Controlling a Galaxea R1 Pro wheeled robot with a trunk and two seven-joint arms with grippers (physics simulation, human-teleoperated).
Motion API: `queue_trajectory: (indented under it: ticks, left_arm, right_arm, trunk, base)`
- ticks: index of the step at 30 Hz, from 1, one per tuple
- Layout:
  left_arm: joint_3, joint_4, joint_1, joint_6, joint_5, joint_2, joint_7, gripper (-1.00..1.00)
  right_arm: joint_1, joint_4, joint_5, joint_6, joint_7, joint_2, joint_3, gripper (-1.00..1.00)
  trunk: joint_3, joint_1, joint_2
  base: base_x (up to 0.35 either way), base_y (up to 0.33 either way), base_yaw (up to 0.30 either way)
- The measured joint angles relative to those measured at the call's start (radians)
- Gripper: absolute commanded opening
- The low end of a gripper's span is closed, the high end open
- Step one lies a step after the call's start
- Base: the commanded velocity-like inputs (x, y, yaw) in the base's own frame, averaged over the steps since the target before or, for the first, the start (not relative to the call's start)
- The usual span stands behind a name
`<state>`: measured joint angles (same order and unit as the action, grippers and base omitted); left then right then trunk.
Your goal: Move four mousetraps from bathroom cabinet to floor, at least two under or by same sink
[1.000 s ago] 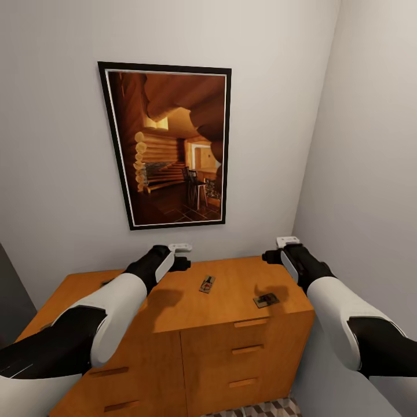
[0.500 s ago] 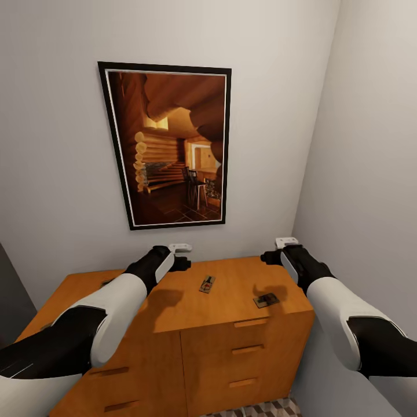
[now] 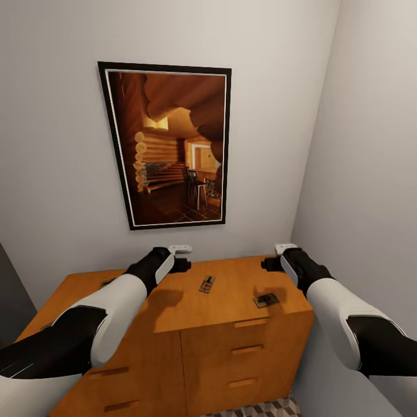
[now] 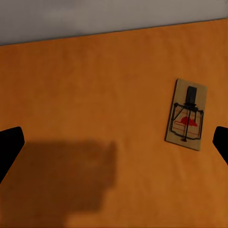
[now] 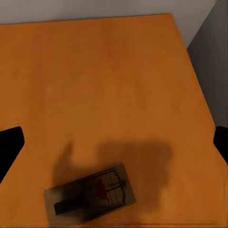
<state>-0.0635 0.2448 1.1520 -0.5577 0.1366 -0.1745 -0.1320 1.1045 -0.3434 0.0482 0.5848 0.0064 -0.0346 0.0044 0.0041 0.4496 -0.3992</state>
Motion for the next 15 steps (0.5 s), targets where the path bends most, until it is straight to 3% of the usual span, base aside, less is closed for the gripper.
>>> queue_trajectory:
  ticks: [6,15]
  left_arm:
    - [0.001,-0.022,0.000,0.040,-0.001,0.000,0.000,1.00]
    - [0.001,-0.065,-0.001,0.117,-0.001,0.000,0.000,1.00]
  right_arm:
    - [0.005,0.006,-0.007,0.065,0.000,-0.002,-0.006,1.00]
    - [0.006,0.017,-0.084,0.087,-0.011,-0.002,-0.033,1.00]
  trunk:
    - [0.000,0.000,0.000]
    - [0.000,0.000,0.000]
  base:
    - [0.000,0.000,0.000]
    - [0.000,0.000,0.000]
